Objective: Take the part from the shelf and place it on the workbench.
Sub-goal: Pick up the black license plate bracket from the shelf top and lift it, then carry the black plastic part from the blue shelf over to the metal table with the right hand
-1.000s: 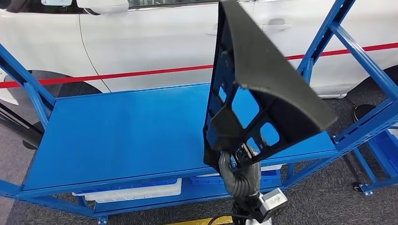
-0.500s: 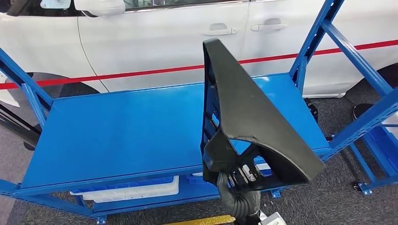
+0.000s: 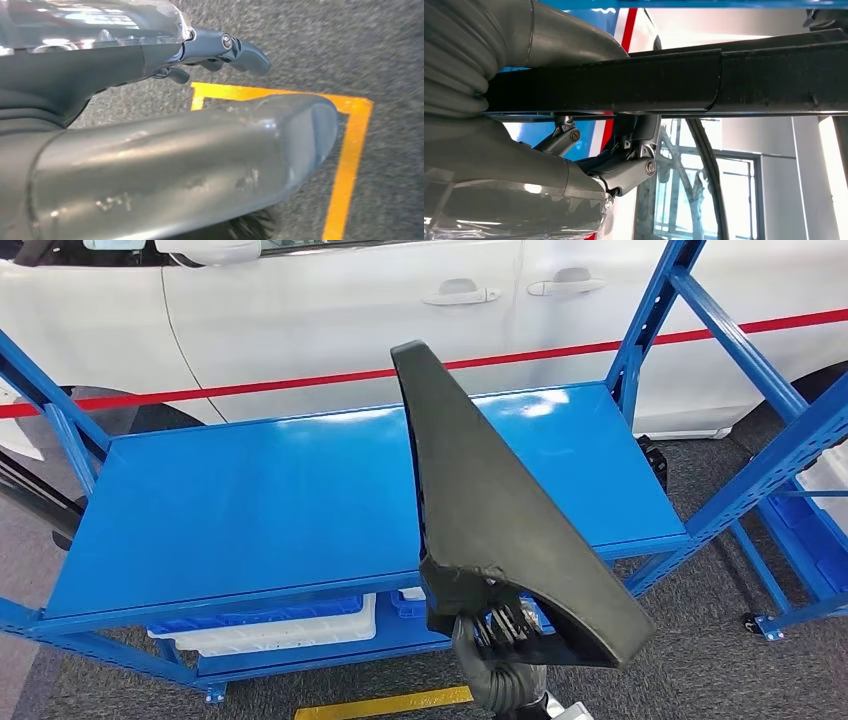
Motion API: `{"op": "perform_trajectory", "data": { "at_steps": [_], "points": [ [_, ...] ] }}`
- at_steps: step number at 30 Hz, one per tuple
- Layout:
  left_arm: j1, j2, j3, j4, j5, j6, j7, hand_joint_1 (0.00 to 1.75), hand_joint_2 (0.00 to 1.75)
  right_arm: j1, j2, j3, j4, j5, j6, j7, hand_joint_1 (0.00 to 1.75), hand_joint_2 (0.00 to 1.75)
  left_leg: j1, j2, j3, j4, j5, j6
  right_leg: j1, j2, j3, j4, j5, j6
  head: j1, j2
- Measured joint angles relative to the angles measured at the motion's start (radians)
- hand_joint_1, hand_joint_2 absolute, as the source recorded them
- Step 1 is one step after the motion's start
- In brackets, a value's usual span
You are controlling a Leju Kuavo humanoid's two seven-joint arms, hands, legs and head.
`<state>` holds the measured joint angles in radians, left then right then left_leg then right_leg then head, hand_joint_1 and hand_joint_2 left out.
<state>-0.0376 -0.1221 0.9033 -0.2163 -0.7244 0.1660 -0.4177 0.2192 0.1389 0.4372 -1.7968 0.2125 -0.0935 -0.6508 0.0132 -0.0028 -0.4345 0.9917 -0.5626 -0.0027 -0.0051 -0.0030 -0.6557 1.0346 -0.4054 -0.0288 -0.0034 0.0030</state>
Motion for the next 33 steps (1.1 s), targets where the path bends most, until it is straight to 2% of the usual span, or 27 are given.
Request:
{"op": "perform_trajectory", "data": {
  "at_steps": [2,4,5,6,8,9,10,11,12,13,14,15,17,18,19,20,22,23,24,25,26,27,28,29,30,31,33],
  "points": [
    [-0.001,0.000,0.000,0.000,-0.001,0.001,0.003,0.00,0.00,0.001,0.000,0.001,-0.001,0.001,0.000,0.000,1.75,1.75,-0.002,0.000,-0.003,-0.004,0.002,0.000,0.001,0.000,0.000,-0.001,0.003,0.003,0.001,0.000],
    [-0.002,-0.001,0.001,-0.001,-0.004,0.001,0.010,0.00,0.00,0.001,-0.001,0.004,-0.004,0.004,0.002,0.000,1.75,1.75,-0.009,0.001,-0.010,-0.004,0.012,0.002,0.000,-0.002,-0.001,-0.003,0.012,0.014,0.002,0.000],
    [-0.002,-0.001,0.002,-0.001,-0.007,0.002,0.018,0.00,0.00,0.001,-0.003,0.006,-0.006,0.006,0.003,-0.001,1.75,1.75,-0.010,0.003,-0.026,-0.007,0.036,0.011,-0.002,-0.001,-0.013,0.016,-0.012,0.025,0.003,0.000],
    [-0.001,-0.002,0.003,-0.001,-0.012,0.004,0.029,0.00,0.00,0.001,-0.006,0.009,-0.008,0.008,0.003,-0.001,1.75,1.75,-0.009,0.007,-0.046,-0.010,0.060,0.019,-0.006,0.000,-0.032,0.069,-0.061,0.035,0.004,0.000],
    [0.001,-0.002,0.006,-0.001,-0.023,0.007,0.054,0.00,0.00,0.002,-0.012,0.014,-0.009,0.013,0.000,-0.002,1.75,1.75,-0.006,0.014,-0.097,-0.016,0.113,0.034,-0.010,0.002,-0.069,0.211,-0.166,0.054,0.007,0.000],
    [0.001,-0.002,0.007,-0.001,-0.027,0.008,0.063,0.00,0.00,0.002,-0.015,0.016,-0.009,0.016,-0.003,-0.002,1.75,1.75,-0.005,0.014,-0.115,-0.012,0.124,0.032,-0.011,0.002,-0.065,0.257,-0.179,0.057,0.007,0.000],
    [0.002,-0.002,0.009,-0.001,-0.029,0.009,0.067,0.00,0.00,0.003,-0.018,0.018,-0.010,0.018,-0.005,-0.002,1.75,1.75,-0.005,0.015,-0.132,-0.008,0.133,0.029,-0.012,0.002,-0.040,0.254,-0.162,0.058,0.008,0.000],
    [0.002,-0.003,0.011,-0.001,-0.031,0.009,0.069,0.00,0.00,0.002,-0.020,0.020,-0.010,0.021,-0.006,-0.002,1.75,1.75,-0.005,0.015,-0.147,-0.002,0.141,0.026,-0.014,0.002,0.002,0.216,-0.138,0.058,0.008,0.000],
    [0.002,-0.003,0.014,-0.001,-0.031,0.009,0.070,0.00,0.00,0.002,-0.021,0.023,-0.012,0.023,-0.008,-0.002,1.75,1.75,-0.005,0.014,-0.161,0.006,0.147,0.022,-0.016,0.002,0.060,0.150,-0.124,0.056,0.008,0.000],
    [0.002,-0.004,0.016,-0.001,-0.032,0.008,0.069,0.00,0.00,0.001,-0.022,0.025,-0.015,0.024,-0.008,-0.002,1.75,1.75,-0.006,0.013,-0.174,0.014,0.153,0.018,-0.015,0.003,0.118,0.075,-0.124,0.052,0.008,0.000],
    [0.003,-0.004,0.018,-0.001,-0.032,0.008,0.068,0.00,0.00,0.000,-0.023,0.028,-0.017,0.025,-0.009,-0.002,1.75,1.75,-0.007,0.013,-0.182,0.021,0.159,0.012,-0.013,0.003,0.159,0.017,-0.131,0.047,0.007,0.000],
    [0.003,-0.004,0.020,-0.001,-0.033,0.007,0.065,0.00,0.00,-0.001,-0.023,0.031,-0.020,0.026,-0.009,-0.002,1.75,1.75,-0.008,0.012,-0.188,0.025,0.166,0.005,-0.010,0.004,0.183,-0.020,-0.140,0.041,0.007,0.000],
    [0.004,-0.003,0.023,-0.001,-0.033,0.004,0.059,0.00,0.00,-0.001,-0.024,0.035,-0.022,0.027,-0.009,-0.002,1.75,1.75,-0.007,0.011,-0.193,0.025,0.181,-0.008,-0.006,0.003,0.178,-0.031,-0.135,0.026,0.008,0.000],
    [0.005,-0.003,0.024,-0.001,-0.033,0.003,0.055,0.00,0.00,-0.002,-0.024,0.036,-0.022,0.028,-0.009,-0.002,1.75,1.75,-0.005,0.010,-0.198,0.028,0.177,-0.013,-0.007,0.002,0.169,-0.032,-0.125,0.017,0.009,0.000],
    [0.005,-0.003,0.024,-0.001,-0.034,0.001,0.051,0.00,0.00,-0.004,-0.024,0.038,-0.022,0.029,-0.009,-0.002,1.75,1.75,-0.003,0.010,-0.208,0.044,0.154,-0.018,-0.007,0.000,0.158,-0.033,-0.114,0.008,0.008,0.000],
    [0.006,-0.002,0.025,-0.001,-0.036,0.000,0.047,0.00,0.00,-0.005,-0.024,0.040,-0.022,0.030,-0.009,-0.001,1.75,1.75,-0.001,0.009,-0.222,0.079,0.112,-0.023,-0.008,-0.002,0.144,-0.034,-0.102,0.000,0.005,0.000],
    [0.006,-0.002,0.025,-0.001,-0.038,-0.002,0.039,0.00,0.00,-0.006,-0.024,0.043,-0.022,0.033,-0.009,0.000,1.75,1.75,0.000,0.009,-0.254,0.199,0.005,-0.030,-0.006,-0.003,0.114,-0.033,-0.078,-0.009,0.002,0.000],
    [0.006,-0.002,0.025,-0.001,-0.039,-0.003,0.037,0.00,0.00,-0.006,-0.024,0.044,-0.022,0.035,-0.009,0.000,1.75,1.75,0.000,0.009,-0.262,0.260,-0.026,-0.032,-0.003,-0.004,0.098,-0.032,-0.066,-0.010,0.001,0.000],
    [0.006,-0.002,0.026,-0.001,-0.039,-0.004,0.034,0.00,0.00,-0.006,-0.024,0.044,-0.022,0.036,-0.009,0.000,1.75,1.75,0.000,0.009,-0.258,0.299,-0.030,-0.032,-0.001,-0.004,0.083,-0.030,-0.055,-0.010,0.002,0.000],
    [0.006,-0.001,0.026,-0.001,-0.039,-0.004,0.032,0.00,0.00,-0.007,-0.024,0.044,-0.022,0.037,-0.010,0.001,1.75,1.75,0.000,0.009,-0.239,0.306,-0.012,-0.030,0.002,-0.005,0.067,-0.027,-0.044,-0.010,0.002,0.000],
    [0.005,0.001,0.027,-0.001,-0.039,-0.005,0.030,0.00,0.00,-0.007,-0.024,0.045,-0.022,0.039,-0.010,0.001,1.75,1.75,-0.002,0.009,-0.201,0.276,0.017,-0.026,0.004,-0.005,0.052,-0.023,-0.035,-0.009,0.002,0.000],
    [0.004,0.003,0.027,-0.001,-0.039,-0.006,0.028,0.00,0.00,-0.008,-0.024,0.046,-0.022,0.041,-0.010,0.001,1.75,1.75,-0.004,0.008,-0.148,0.214,0.040,-0.019,0.004,-0.005,0.038,-0.019,-0.026,-0.008,0.002,0.000],
    [0.003,0.005,0.028,-0.002,-0.039,-0.007,0.027,0.00,0.00,-0.009,-0.024,0.047,-0.022,0.043,-0.010,0.001,1.75,1.75,-0.007,0.008,-0.089,0.134,0.045,-0.011,0.006,-0.005,0.028,-0.014,-0.018,-0.005,0.002,0.000],
    [0.001,0.007,0.029,-0.003,-0.039,-0.009,0.026,0.00,0.00,-0.011,-0.024,0.048,-0.022,0.045,-0.010,0.001,1.75,1.75,-0.010,0.007,-0.041,0.064,0.039,-0.005,0.007,-0.005,0.022,-0.012,-0.010,-0.001,0.002,0.000],
    [-0.001,0.009,0.029,-0.004,-0.040,-0.010,0.025,0.00,0.00,-0.012,-0.024,0.050,-0.022,0.045,-0.010,0.001,1.75,1.75,-0.014,0.007,-0.011,0.014,0.028,0.001,0.007,-0.006,0.020,-0.011,-0.002,0.004,0.002,0.000],
    [-0.002,0.010,0.029,-0.005,-0.040,-0.011,0.024,0.00,0.00,-0.013,-0.024,0.051,-0.022,0.046,-0.010,0.001,1.75,1.75,-0.018,0.007,-0.001,-0.011,0.022,0.006,0.006,-0.008,0.019,-0.014,0.007,0.011,0.000,0.000],
    [-0.002,0.011,0.030,-0.006,-0.040,-0.013,0.023,0.00,0.00,-0.015,-0.024,0.051,-0.022,0.046,-0.010,0.002,1.75,1.75,-0.017,0.009,-0.010,-0.021,0.042,0.018,0.003,-0.008,0.016,-0.018,0.017,0.024,-0.003,0.000]
  ]
}}
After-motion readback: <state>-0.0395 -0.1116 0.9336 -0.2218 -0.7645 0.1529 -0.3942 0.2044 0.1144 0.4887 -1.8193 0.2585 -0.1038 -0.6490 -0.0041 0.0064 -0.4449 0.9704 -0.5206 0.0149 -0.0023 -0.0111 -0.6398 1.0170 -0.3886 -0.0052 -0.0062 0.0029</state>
